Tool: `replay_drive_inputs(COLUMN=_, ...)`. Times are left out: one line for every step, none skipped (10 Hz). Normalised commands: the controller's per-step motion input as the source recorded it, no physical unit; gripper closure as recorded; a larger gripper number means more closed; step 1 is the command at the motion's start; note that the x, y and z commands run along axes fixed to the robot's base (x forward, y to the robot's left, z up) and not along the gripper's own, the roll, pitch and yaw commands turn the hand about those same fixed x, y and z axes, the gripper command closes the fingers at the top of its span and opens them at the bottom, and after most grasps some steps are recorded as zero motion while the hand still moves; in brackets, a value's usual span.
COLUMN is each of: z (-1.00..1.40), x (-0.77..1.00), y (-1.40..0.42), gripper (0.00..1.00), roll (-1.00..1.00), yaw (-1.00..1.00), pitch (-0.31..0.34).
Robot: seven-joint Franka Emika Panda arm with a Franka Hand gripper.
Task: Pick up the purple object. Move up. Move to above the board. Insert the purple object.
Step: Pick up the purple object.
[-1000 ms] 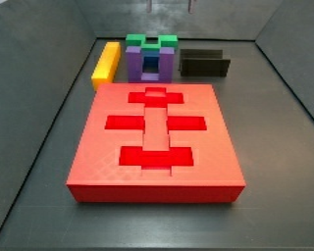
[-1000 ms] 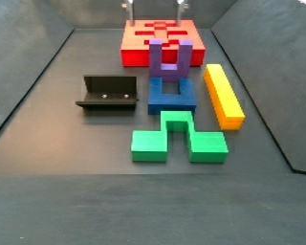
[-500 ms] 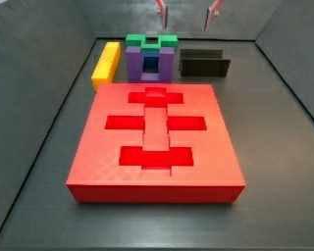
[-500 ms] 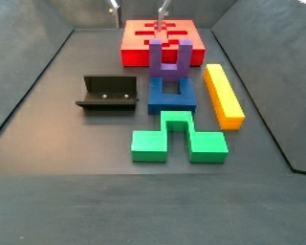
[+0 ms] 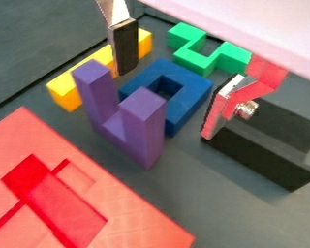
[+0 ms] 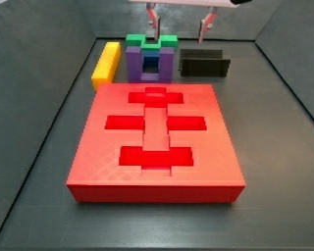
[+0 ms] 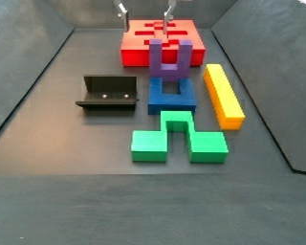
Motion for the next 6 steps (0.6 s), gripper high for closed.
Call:
replay_drive_inputs(z=-0.18, x=0.00, y=-0.13, gripper=0.00, roll=0.07, yaw=0.36, pitch=0.000)
replay_drive_inputs(z=-0.14, x=0.00, y=-0.14, gripper=0.00, roll=0.02, yaw=0.27, pitch=0.000)
replay_drive_inputs(z=-0.21, x=0.00, y=0.00, gripper=0.00, roll=0.00, yaw=0.03, pitch=-0.020)
replay_drive_inputs(z=-0.25, x=0.00, y=0.03, gripper=0.00, roll=0.00, yaw=0.03, pitch=0.000)
replay_drive_inputs(z=-0.24, x=-0.04, y=0.13, gripper=0.00, roll=0.00, yaw=0.00, pitch=0.000)
replay_drive_inputs(z=-0.21, x=-0.15, y=0.19, gripper=0.00, roll=-0.02, yaw=0.00, pitch=0.000)
